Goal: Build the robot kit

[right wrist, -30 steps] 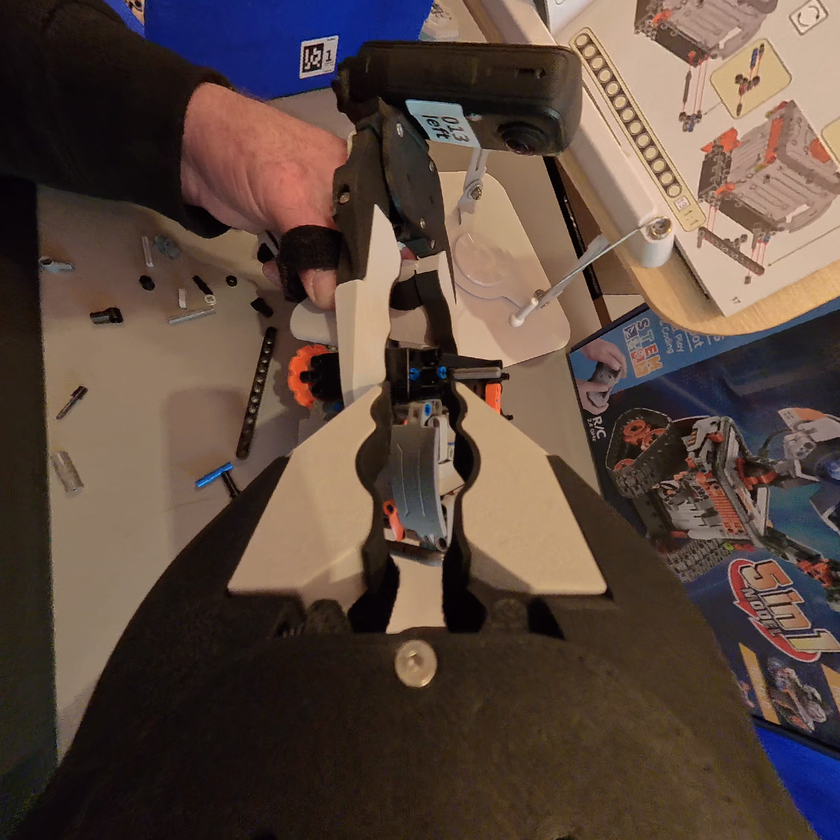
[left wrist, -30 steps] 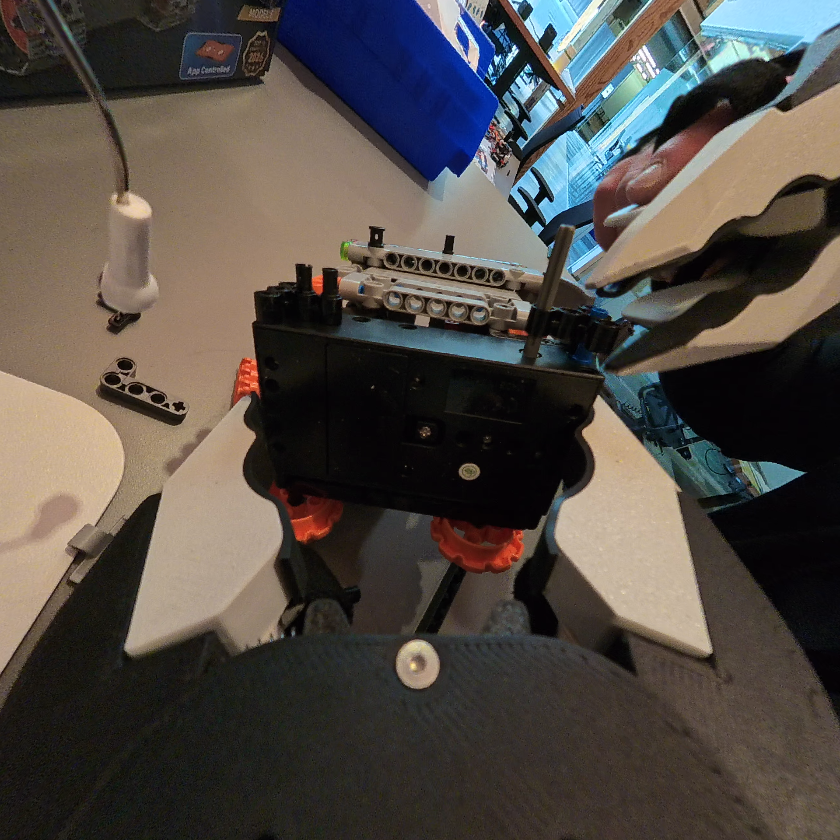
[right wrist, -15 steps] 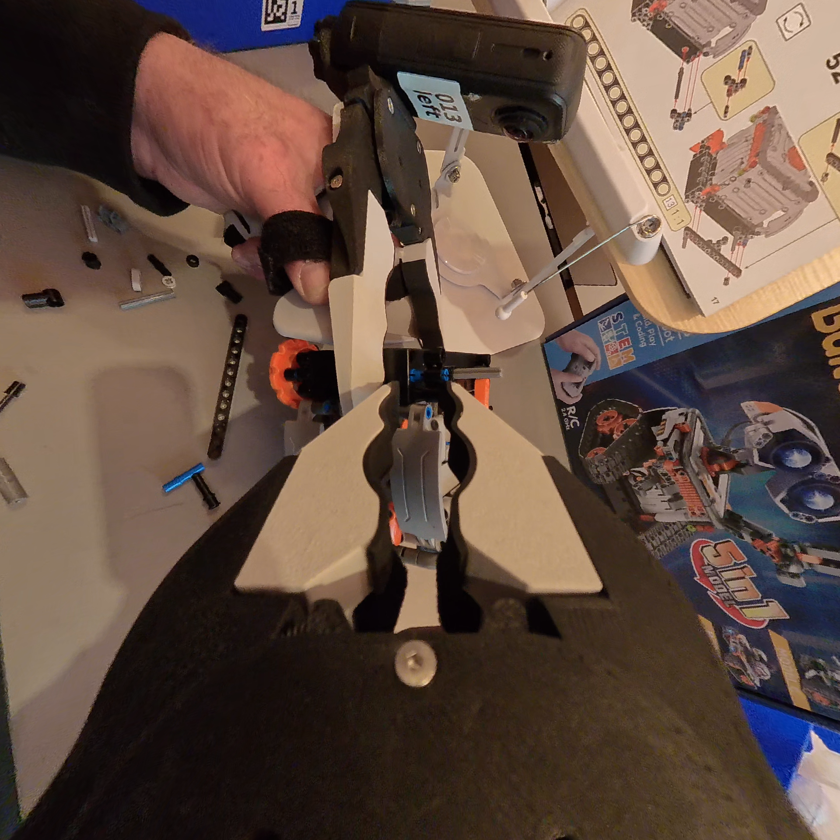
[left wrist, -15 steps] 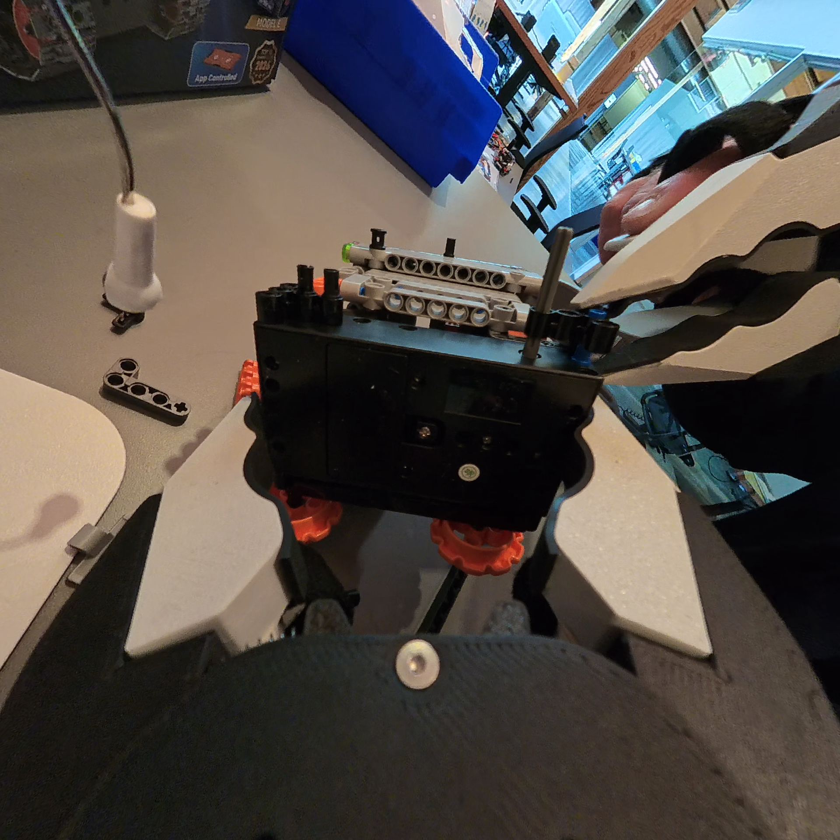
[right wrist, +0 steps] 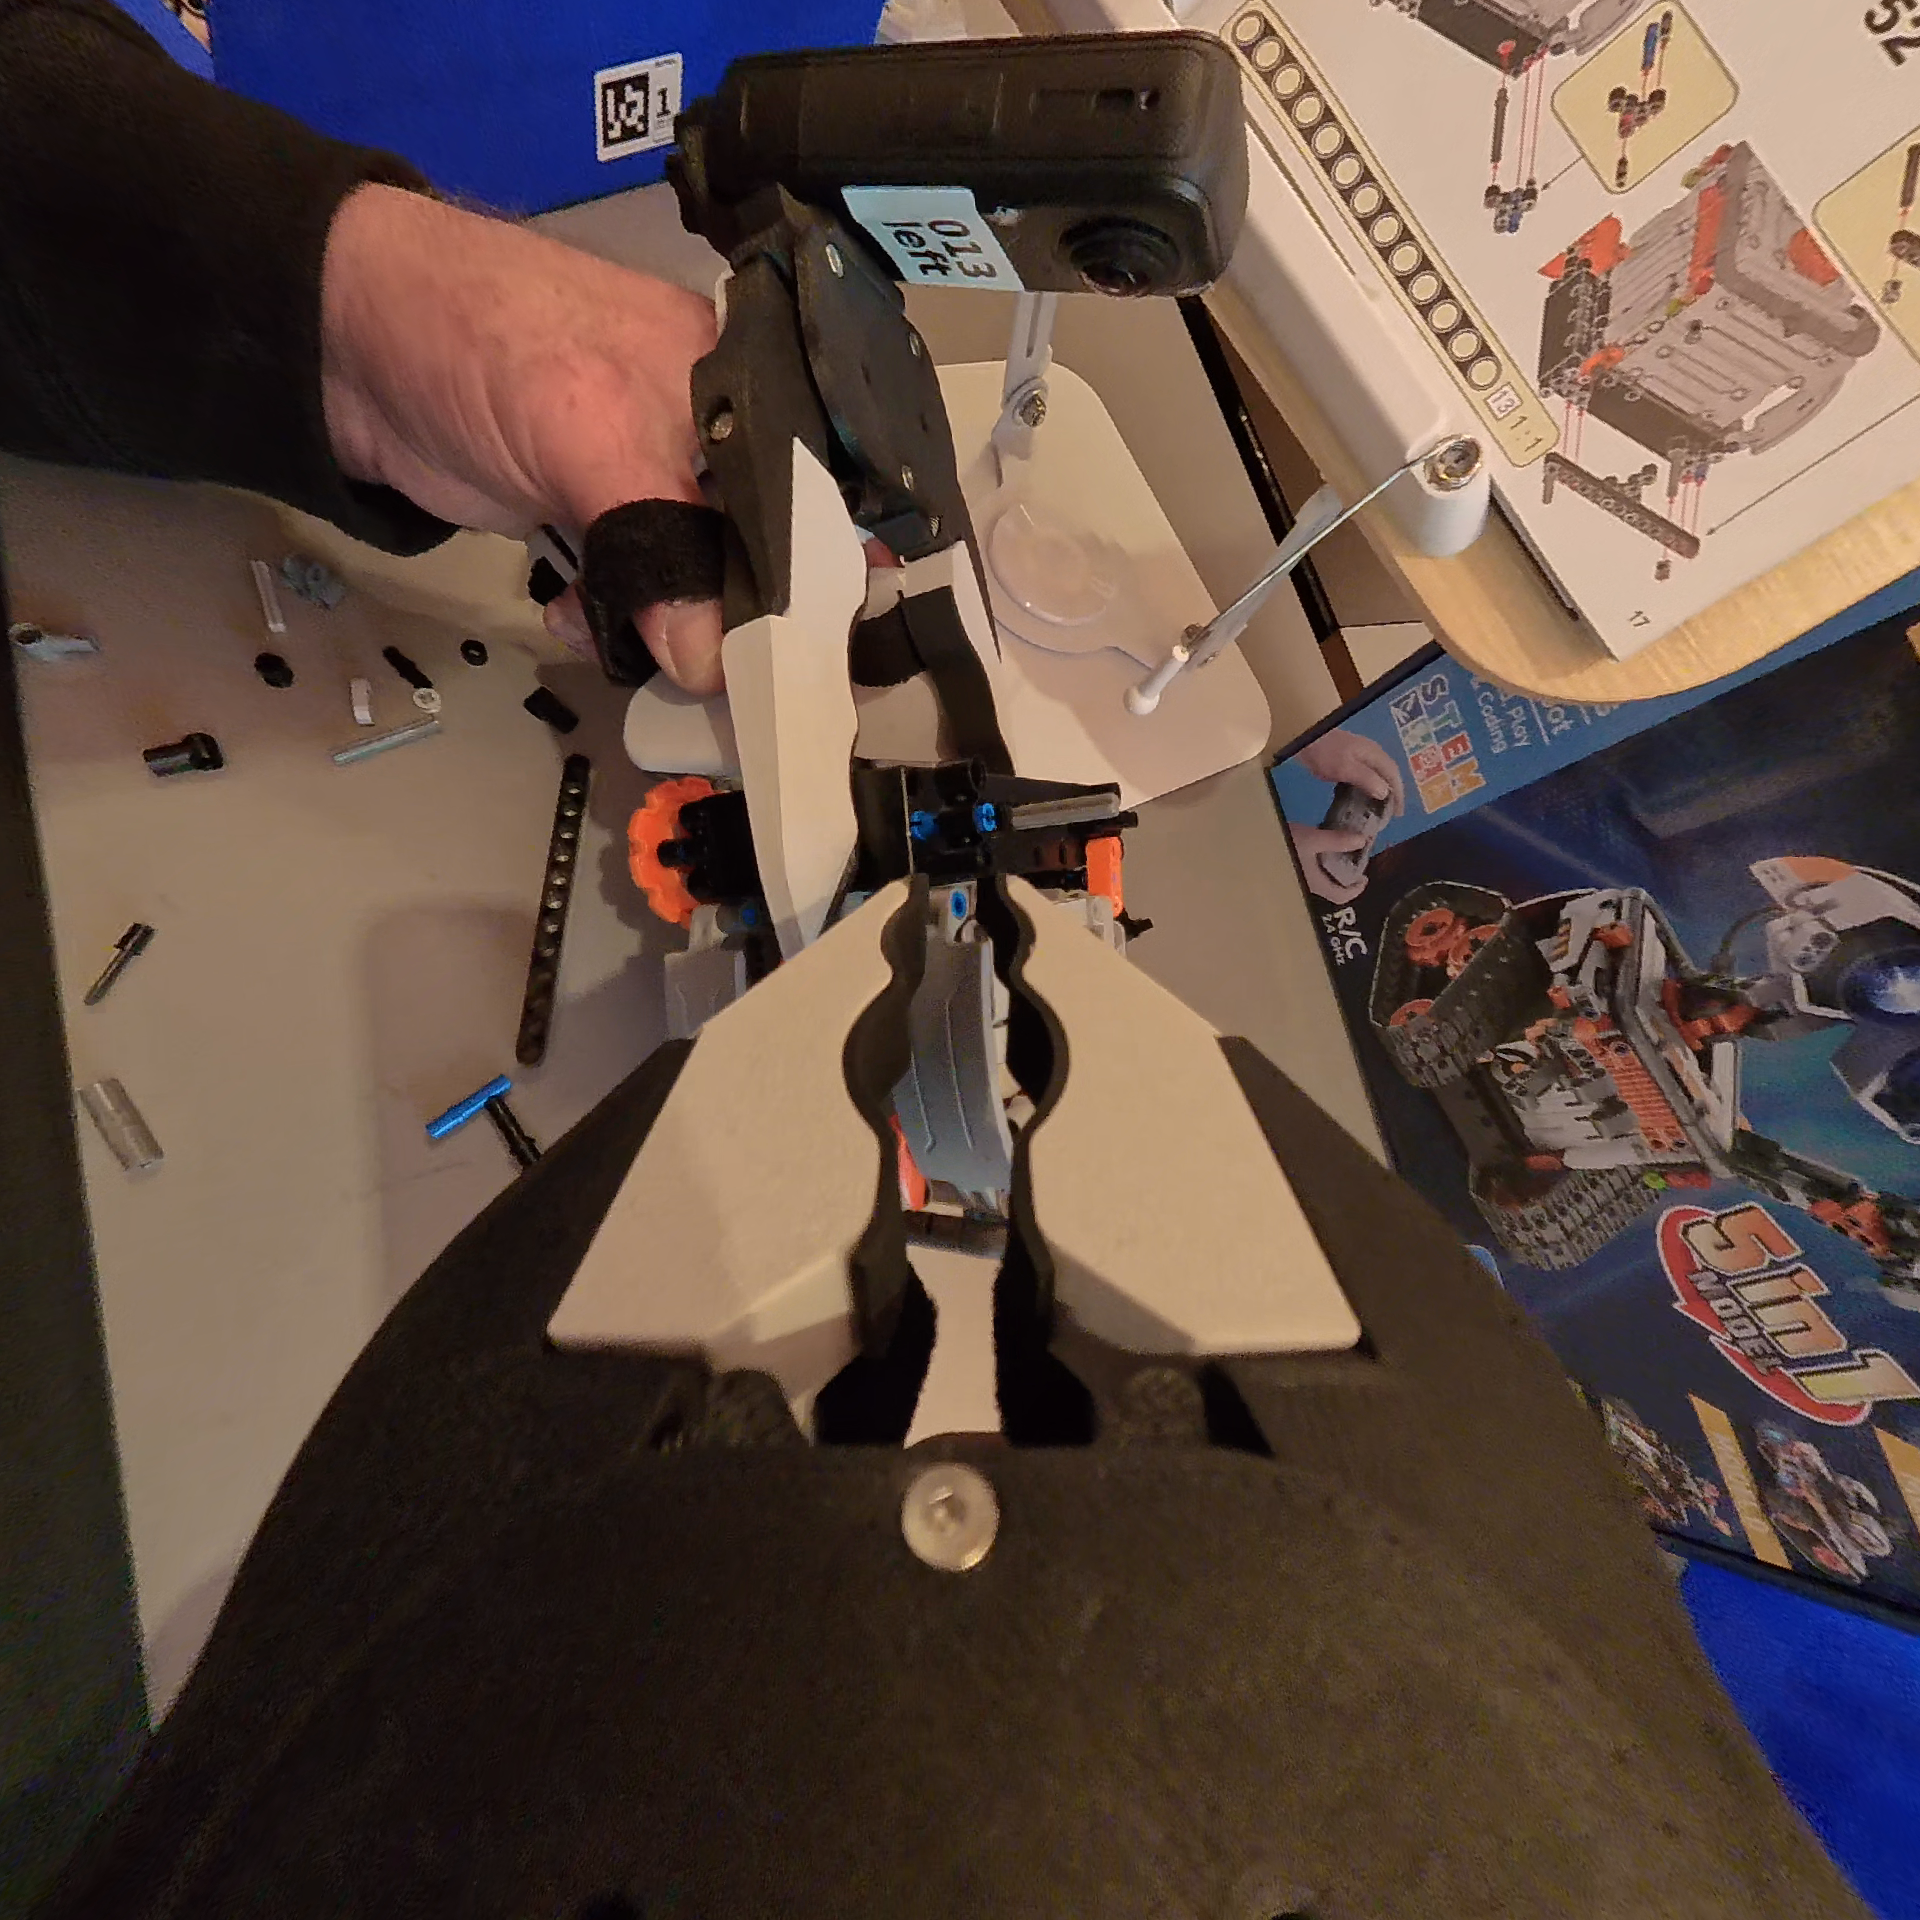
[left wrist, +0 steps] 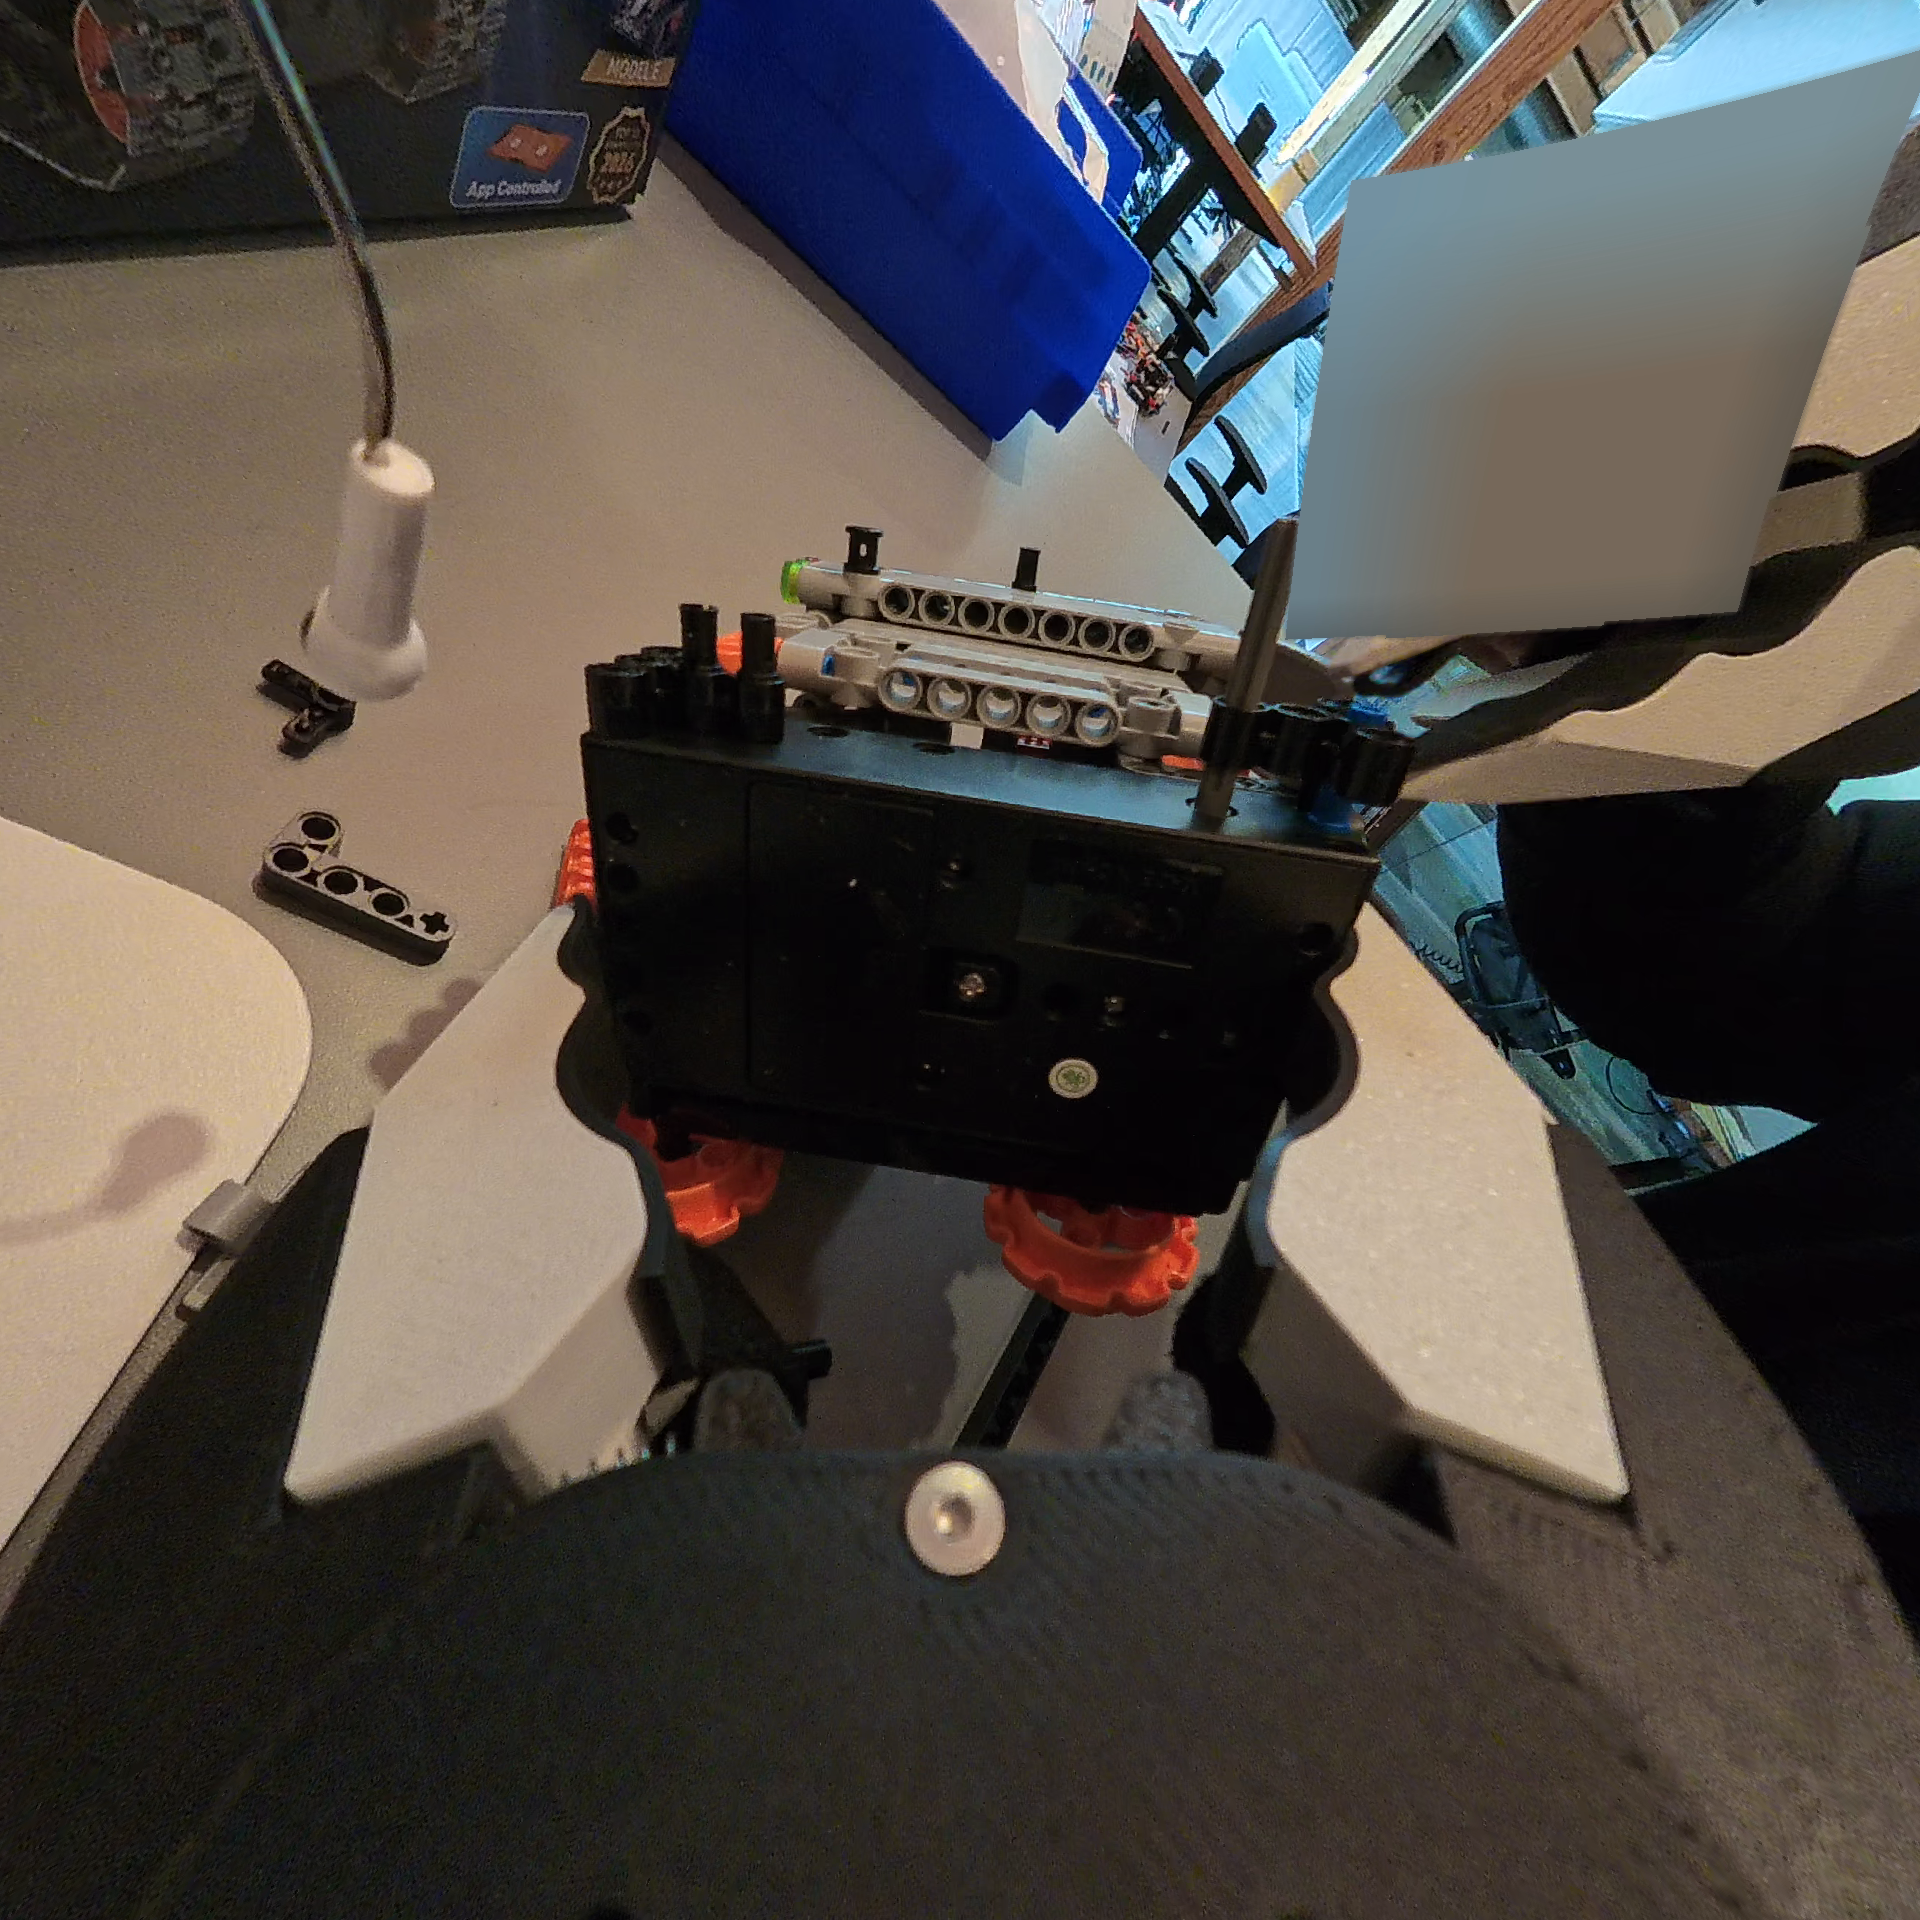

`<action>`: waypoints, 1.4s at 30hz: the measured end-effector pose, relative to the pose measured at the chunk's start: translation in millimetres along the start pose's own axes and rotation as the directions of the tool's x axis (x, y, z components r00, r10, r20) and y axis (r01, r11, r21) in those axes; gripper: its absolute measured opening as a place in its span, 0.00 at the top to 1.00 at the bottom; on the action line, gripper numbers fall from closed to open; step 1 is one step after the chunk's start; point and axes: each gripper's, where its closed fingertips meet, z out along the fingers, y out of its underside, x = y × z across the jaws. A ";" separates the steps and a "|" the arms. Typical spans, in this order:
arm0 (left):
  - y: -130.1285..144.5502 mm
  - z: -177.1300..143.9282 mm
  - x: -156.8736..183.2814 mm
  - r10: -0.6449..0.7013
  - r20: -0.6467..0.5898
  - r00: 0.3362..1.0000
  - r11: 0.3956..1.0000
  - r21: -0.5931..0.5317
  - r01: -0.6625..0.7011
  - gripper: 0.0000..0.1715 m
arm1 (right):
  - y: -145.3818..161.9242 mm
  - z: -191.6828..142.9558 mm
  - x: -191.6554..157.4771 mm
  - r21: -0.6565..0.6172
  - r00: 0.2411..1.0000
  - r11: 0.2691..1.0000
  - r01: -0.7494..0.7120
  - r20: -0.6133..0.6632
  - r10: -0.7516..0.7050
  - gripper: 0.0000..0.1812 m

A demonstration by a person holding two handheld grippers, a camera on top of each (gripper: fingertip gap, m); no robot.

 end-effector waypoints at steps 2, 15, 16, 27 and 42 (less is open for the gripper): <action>0.0 -0.1 -0.1 0.000 -0.001 1.000 1.000 0.000 0.000 0.24 | 0.9 0.2 1.1 -0.001 1.000 1.000 0.000 -0.004 0.000 0.95; 1.5 0.1 1.2 0.021 -0.004 1.000 1.000 -0.007 -0.021 0.24 | -3.8 2.0 0.0 0.056 0.987 0.993 -0.106 0.127 0.098 0.97; 1.4 0.1 1.1 0.021 -0.003 1.000 1.000 -0.008 -0.021 0.24 | -3.7 2.3 -0.9 0.059 0.980 0.990 -0.127 0.165 0.115 0.97; 0.9 0.6 1.5 0.025 -0.015 1.000 1.000 -0.004 -0.025 0.24 | -2.2 6.0 -5.0 0.048 0.940 0.997 -0.060 0.337 0.041 0.96; 0.8 0.4 1.9 0.039 -0.015 0.999 0.999 -0.003 -0.039 0.25 | -0.3 8.0 -7.3 0.003 0.967 0.990 0.141 0.216 -0.138 0.96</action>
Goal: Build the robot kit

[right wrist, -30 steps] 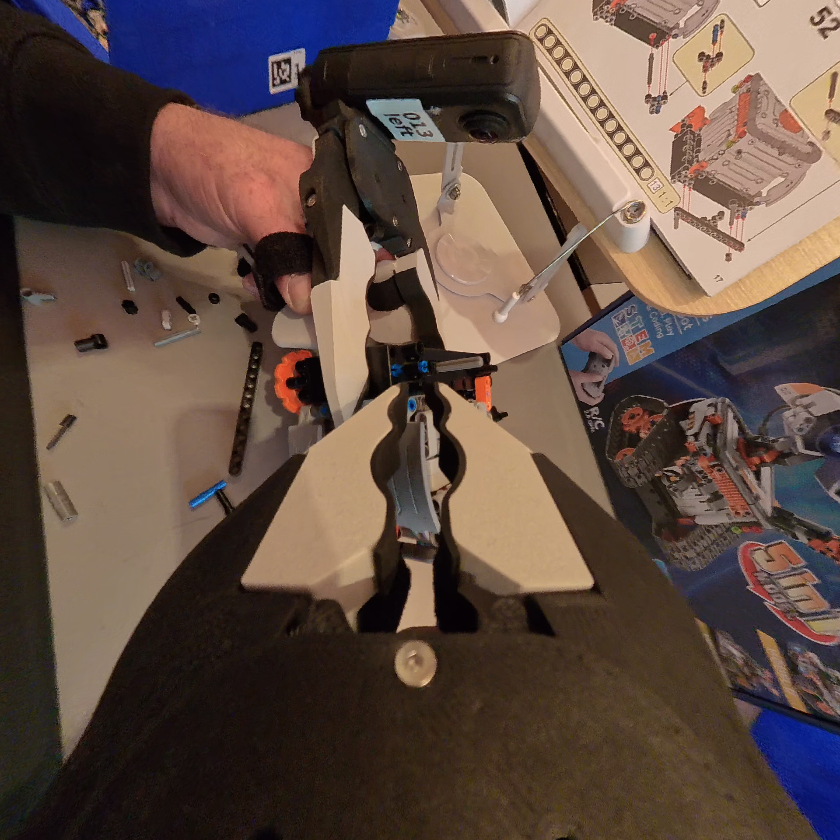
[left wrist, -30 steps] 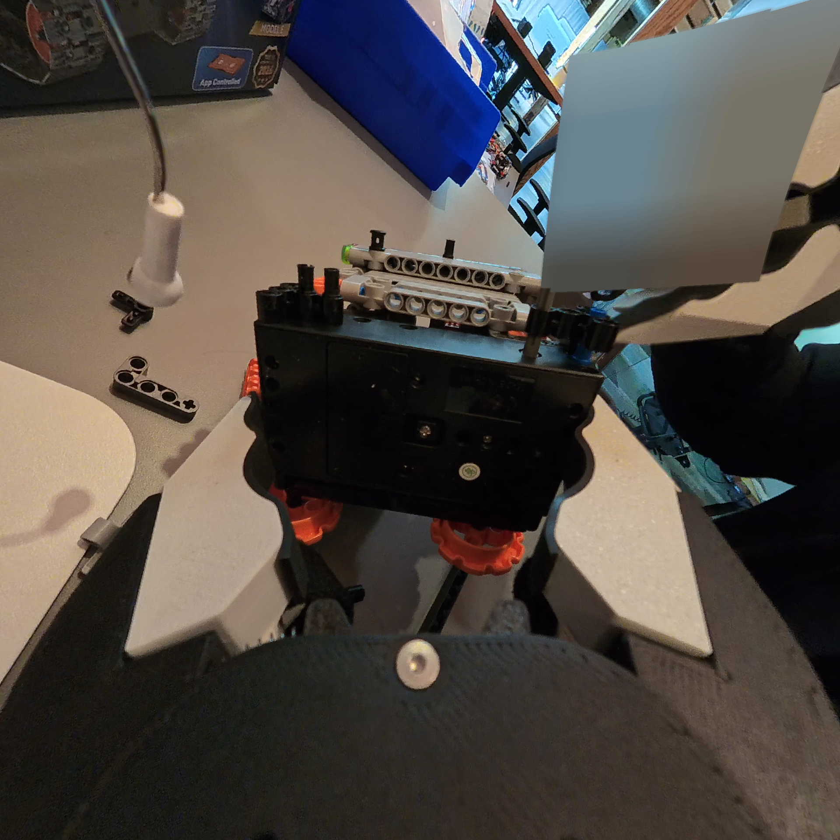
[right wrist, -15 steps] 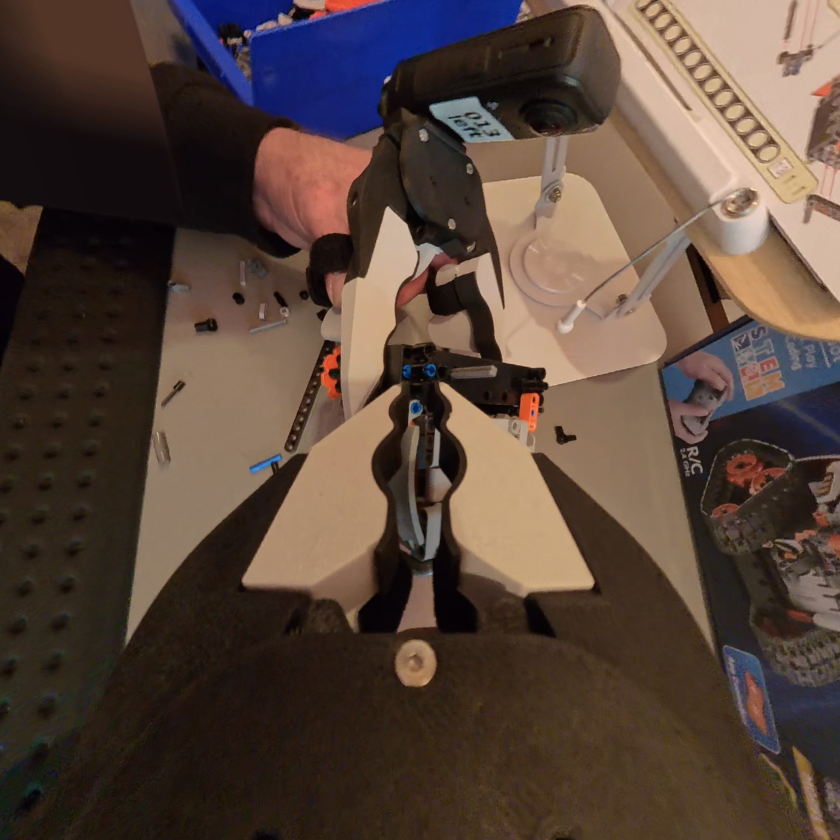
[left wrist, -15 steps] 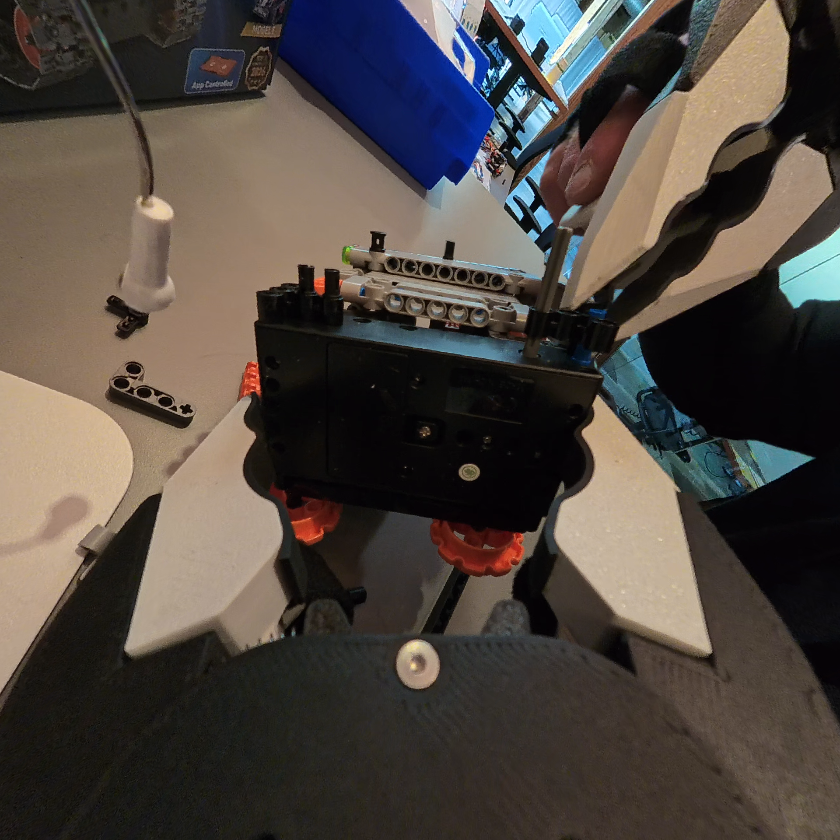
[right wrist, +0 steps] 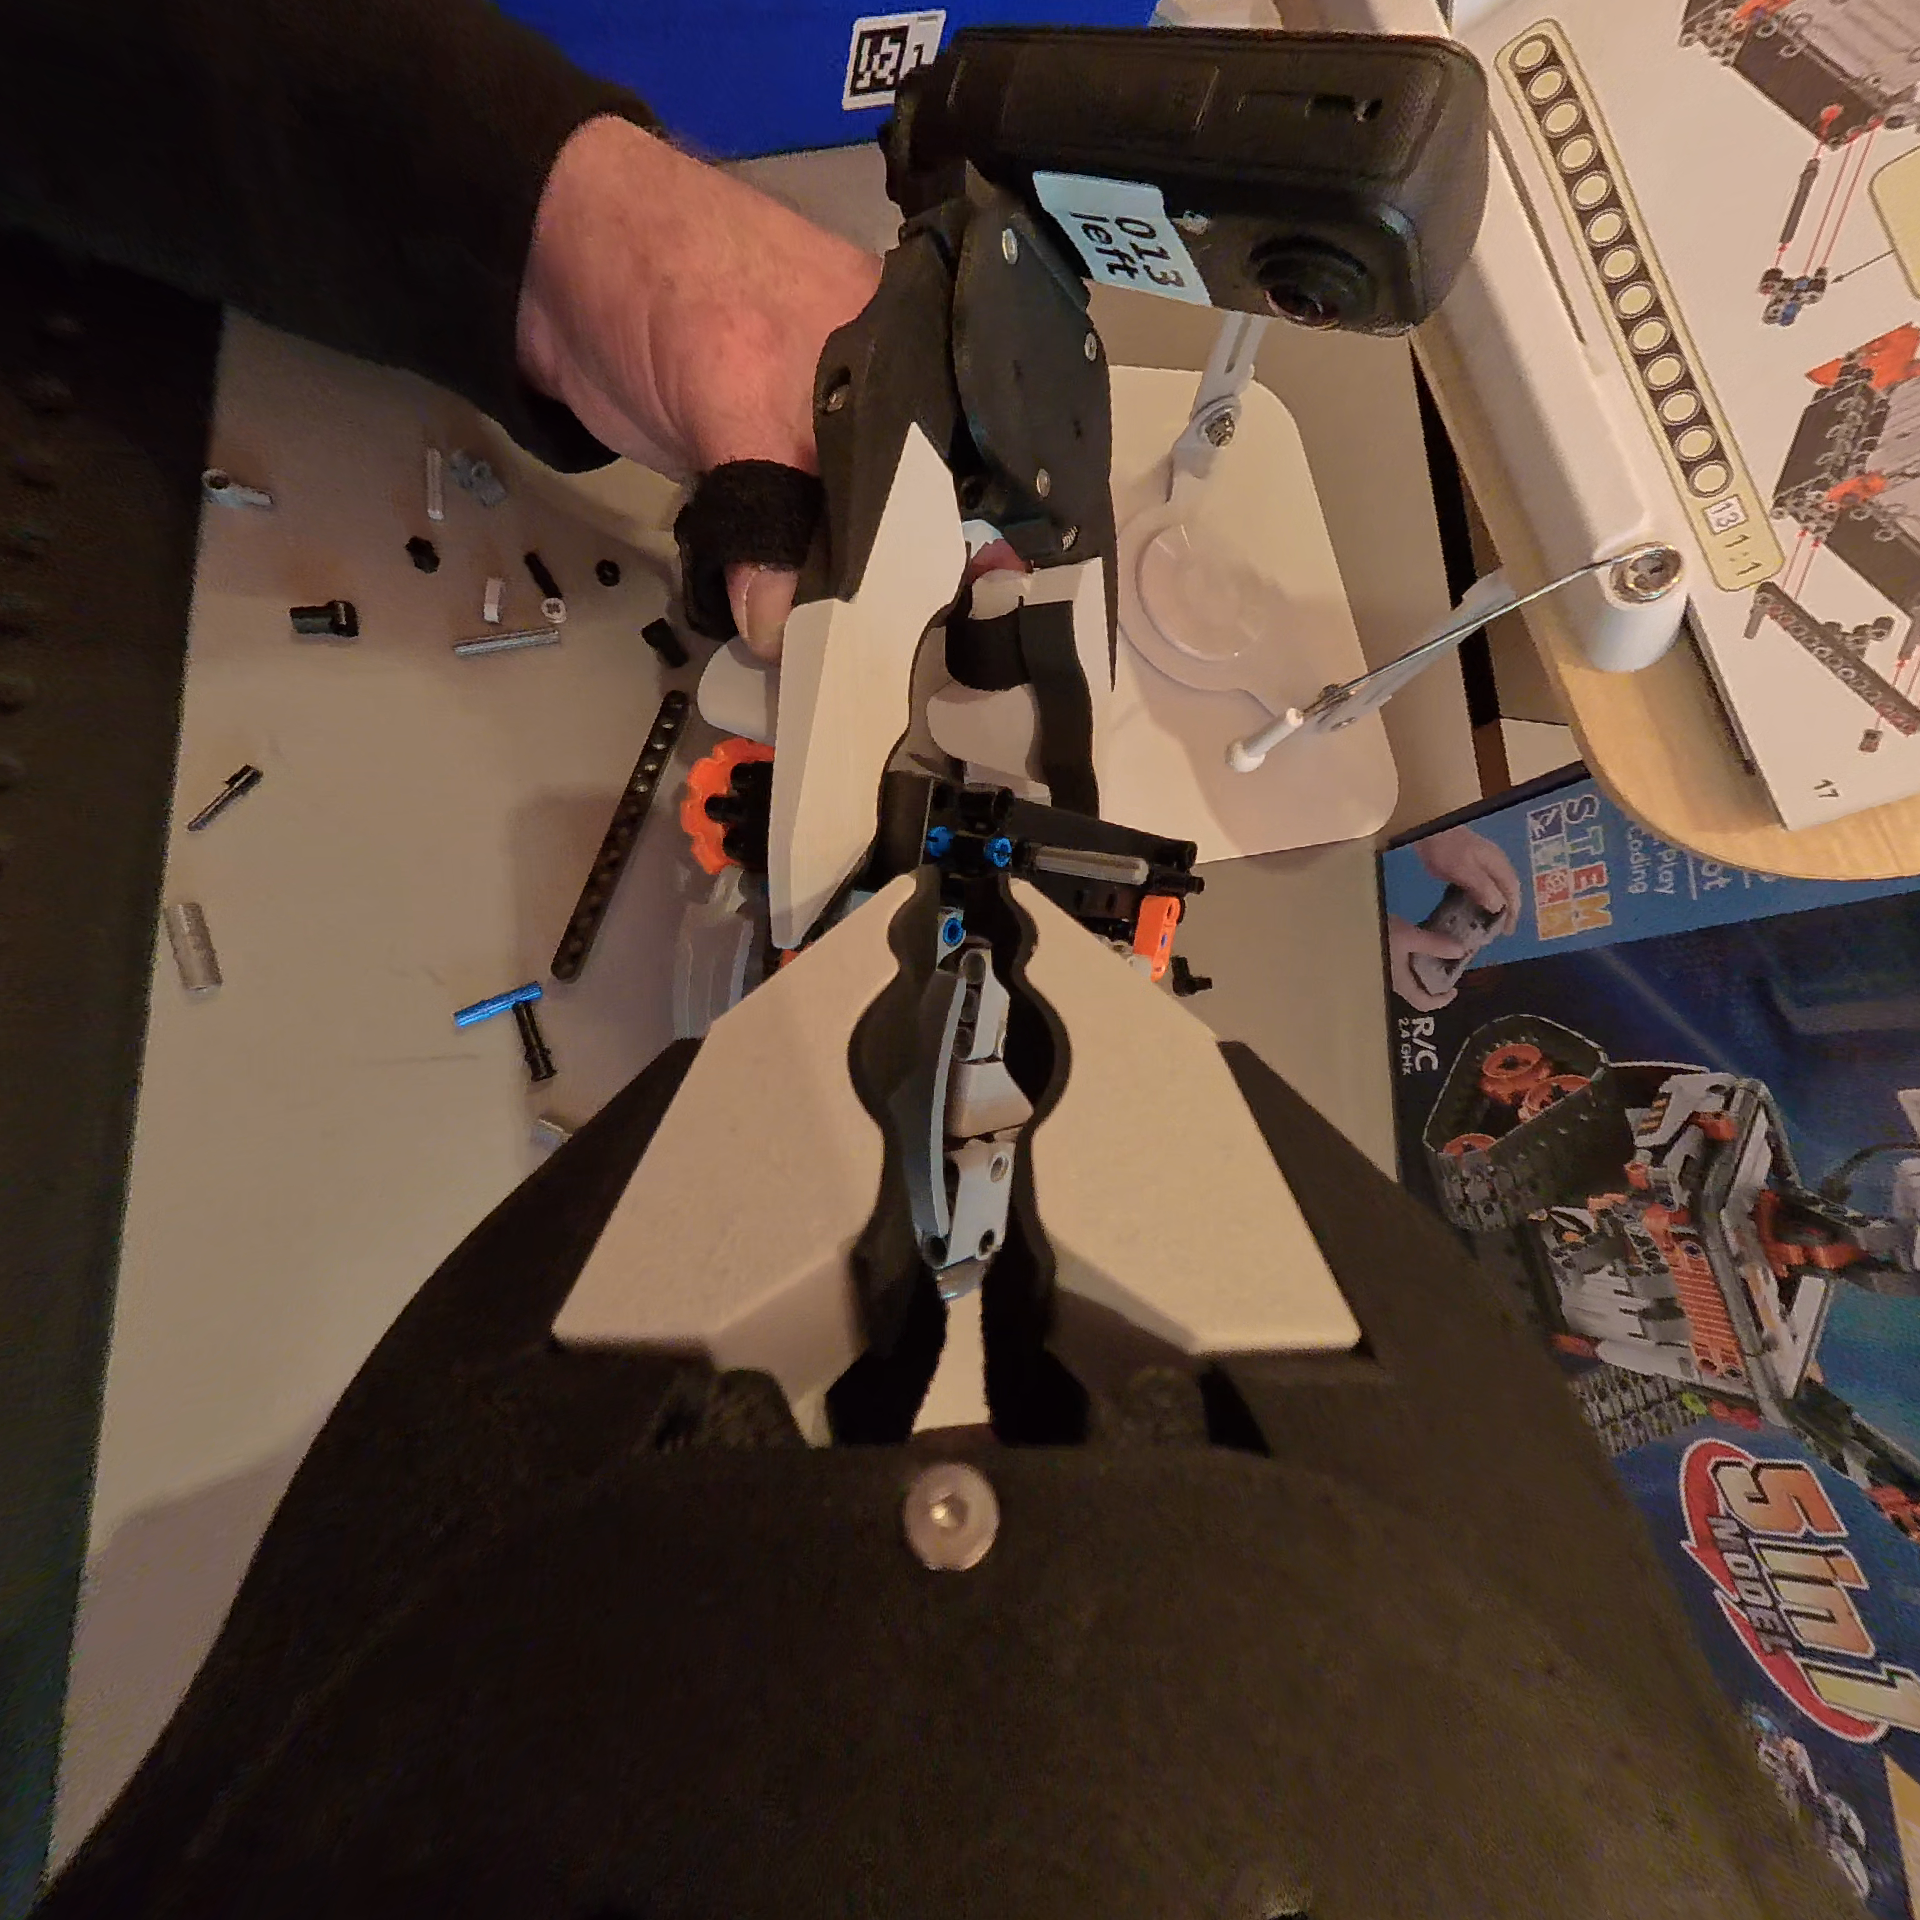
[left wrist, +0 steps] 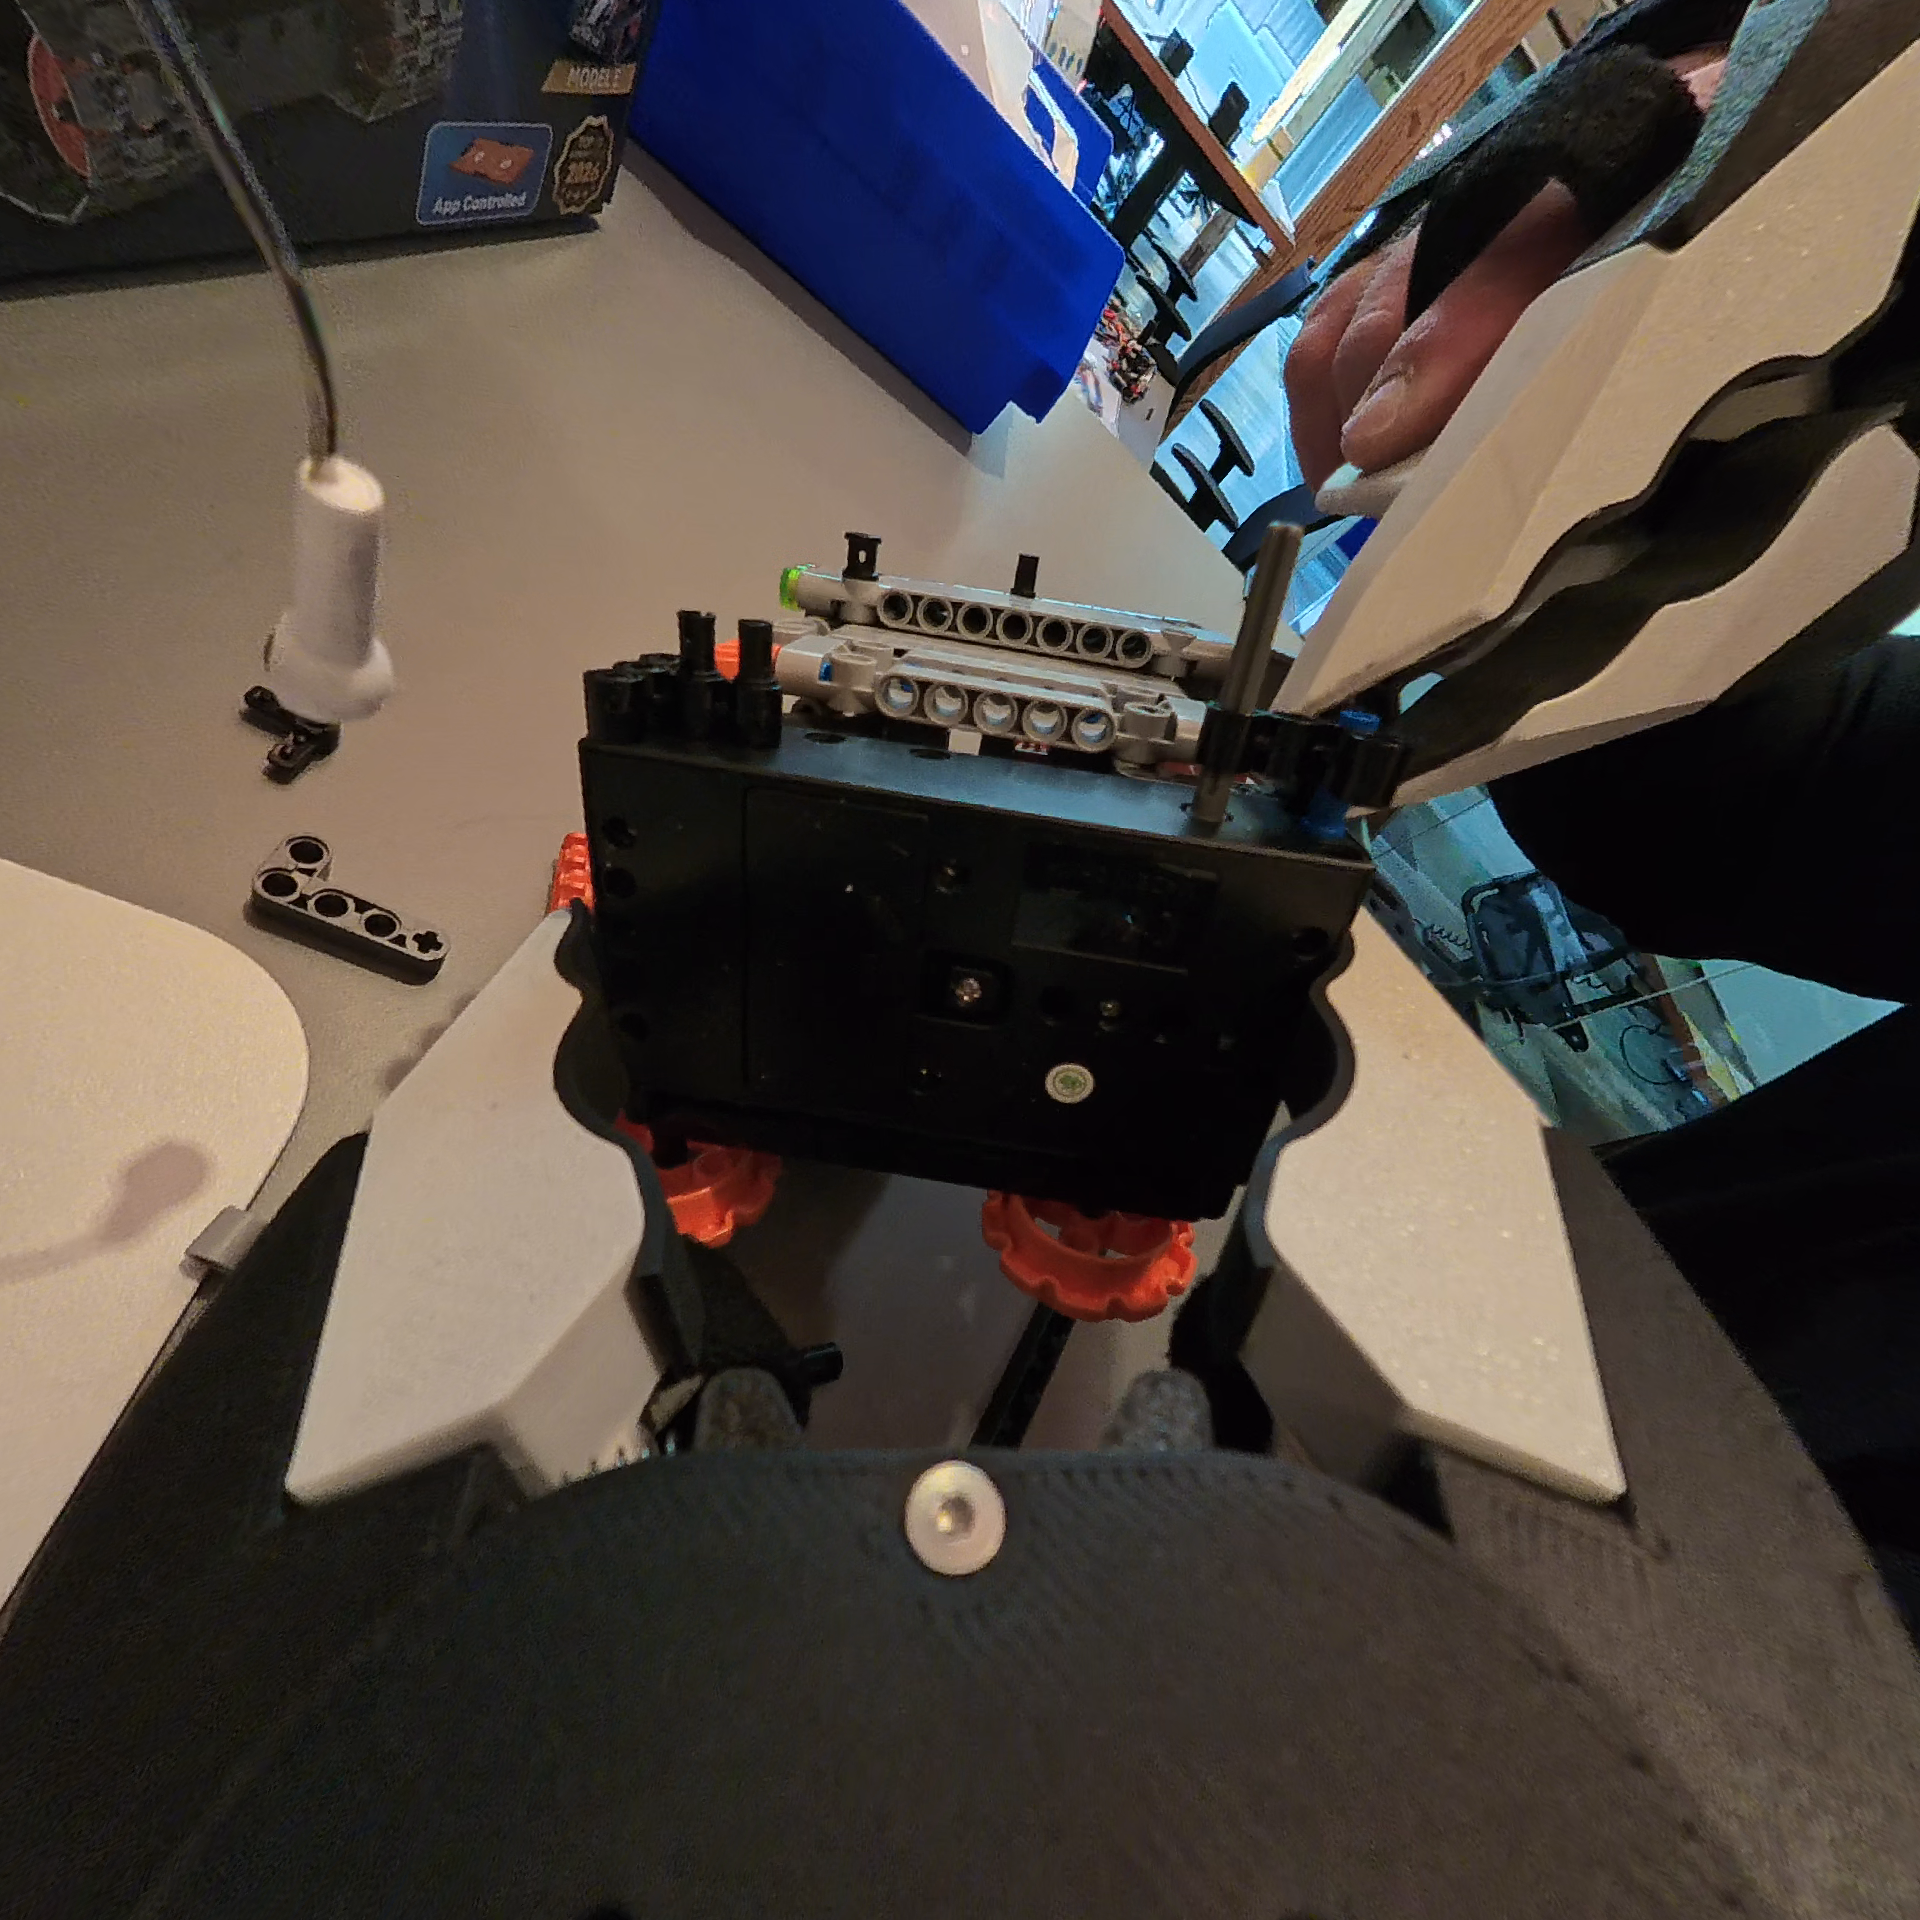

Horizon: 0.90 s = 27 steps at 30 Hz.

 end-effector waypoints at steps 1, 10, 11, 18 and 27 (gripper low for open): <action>-0.4 -0.1 -0.1 -0.003 -0.001 1.000 1.000 0.004 0.003 0.25 | -0.1 0.2 0.2 0.003 1.000 1.000 0.000 -0.006 0.000 0.96; -0.6 -1.3 -7.6 0.065 0.079 0.995 0.998 0.008 -0.066 0.25 | 2.8 5.5 -4.1 -0.028 0.998 0.999 -0.016 0.057 0.017 0.97; -2.3 -2.3 -9.0 0.055 0.081 0.995 0.998 0.023 -0.057 0.25 | 2.4 6.1 -3.3 -0.023 0.998 0.999 -0.023 0.058 0.024 0.97; 0.3 -2.8 -11.6 0.119 0.111 0.987 0.993 0.005 -0.120 0.24 | 4.8 12.1 -11.6 -0.056 0.991 0.998 -0.010 0.131 0.017 0.97; -5.4 -7.6 -10.4 0.072 0.073 0.995 0.997 0.031 -0.074 0.22 | -5.1 10.6 -5.8 -0.003 0.996 0.998 -0.057 0.068 0.057 0.96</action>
